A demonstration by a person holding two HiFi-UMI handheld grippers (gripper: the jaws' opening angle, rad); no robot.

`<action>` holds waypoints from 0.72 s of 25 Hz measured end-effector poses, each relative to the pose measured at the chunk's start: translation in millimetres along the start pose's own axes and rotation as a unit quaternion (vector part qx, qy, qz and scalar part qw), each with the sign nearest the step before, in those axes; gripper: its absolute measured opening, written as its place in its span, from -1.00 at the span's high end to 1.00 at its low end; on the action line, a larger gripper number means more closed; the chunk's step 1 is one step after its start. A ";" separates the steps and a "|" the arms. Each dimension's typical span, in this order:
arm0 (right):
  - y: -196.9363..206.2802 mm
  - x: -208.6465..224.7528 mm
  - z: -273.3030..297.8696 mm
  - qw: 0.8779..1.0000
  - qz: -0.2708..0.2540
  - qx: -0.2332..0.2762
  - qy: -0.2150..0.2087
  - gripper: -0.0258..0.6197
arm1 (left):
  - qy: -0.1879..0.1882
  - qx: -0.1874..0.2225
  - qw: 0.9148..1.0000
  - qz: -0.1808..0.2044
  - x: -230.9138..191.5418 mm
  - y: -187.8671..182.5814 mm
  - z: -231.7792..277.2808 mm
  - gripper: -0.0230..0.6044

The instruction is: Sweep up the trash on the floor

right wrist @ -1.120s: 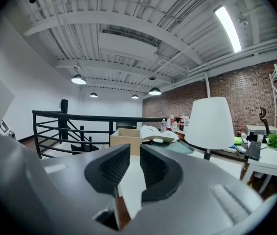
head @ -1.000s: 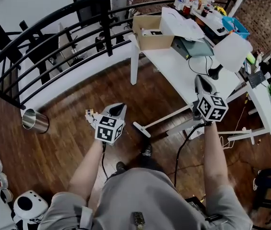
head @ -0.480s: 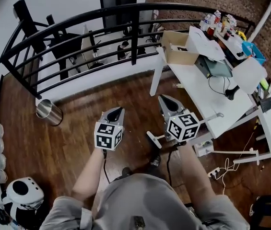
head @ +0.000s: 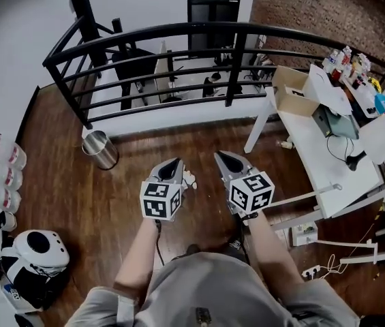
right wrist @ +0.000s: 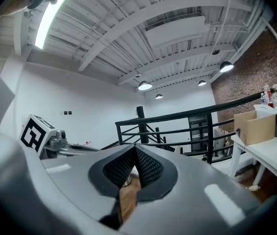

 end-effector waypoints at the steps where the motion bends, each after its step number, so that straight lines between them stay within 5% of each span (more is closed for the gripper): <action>1: -2.1 -7.2 3.4 1.000 -0.004 0.000 -0.008 0.92 | -0.004 0.005 1.000 -0.001 -3.1 -1.9 -5.8 0.90; 18: -22.6 -51.6 18.4 0.998 -0.030 0.012 -0.046 0.92 | 0.010 0.019 1.000 0.016 -7.8 -16.8 -38.2 0.90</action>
Point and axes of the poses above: the fingertips, and each gripper's own axes: z forward along the fingers, x to its right, y out of its underside, the point moved 4 cm from there along -z, backward along the fingers, and after that the axes turned 10 degrees about -z, right-handed, at the moved point
